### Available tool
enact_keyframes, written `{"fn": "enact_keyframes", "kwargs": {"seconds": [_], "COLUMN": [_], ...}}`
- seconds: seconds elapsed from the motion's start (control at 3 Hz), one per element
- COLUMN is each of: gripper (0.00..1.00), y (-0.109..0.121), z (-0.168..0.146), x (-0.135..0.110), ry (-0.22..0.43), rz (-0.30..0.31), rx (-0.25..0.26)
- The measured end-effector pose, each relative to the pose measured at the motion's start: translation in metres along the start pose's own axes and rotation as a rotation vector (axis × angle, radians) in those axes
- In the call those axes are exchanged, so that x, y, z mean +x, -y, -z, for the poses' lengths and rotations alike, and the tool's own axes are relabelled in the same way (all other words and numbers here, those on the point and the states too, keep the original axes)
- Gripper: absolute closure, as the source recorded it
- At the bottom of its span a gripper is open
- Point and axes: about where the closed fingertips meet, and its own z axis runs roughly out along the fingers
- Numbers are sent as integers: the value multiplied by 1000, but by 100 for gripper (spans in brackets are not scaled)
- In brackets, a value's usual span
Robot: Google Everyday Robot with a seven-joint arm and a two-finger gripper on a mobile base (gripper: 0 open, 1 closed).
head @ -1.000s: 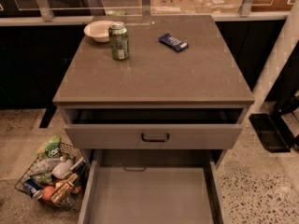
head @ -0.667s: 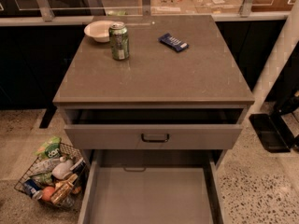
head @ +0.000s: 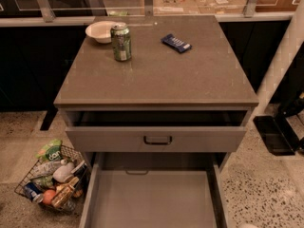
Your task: Close middle drawer
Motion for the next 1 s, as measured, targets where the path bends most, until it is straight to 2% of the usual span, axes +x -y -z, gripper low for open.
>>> {"fn": "enact_keyframes", "kwargs": {"seconds": [0.67, 1.0], "gripper": [100, 100], "y": [44, 65], "z": [-27, -33], "x": [-14, -24], "ry": [41, 18], "rz": [22, 46], "rx": [123, 191]}}
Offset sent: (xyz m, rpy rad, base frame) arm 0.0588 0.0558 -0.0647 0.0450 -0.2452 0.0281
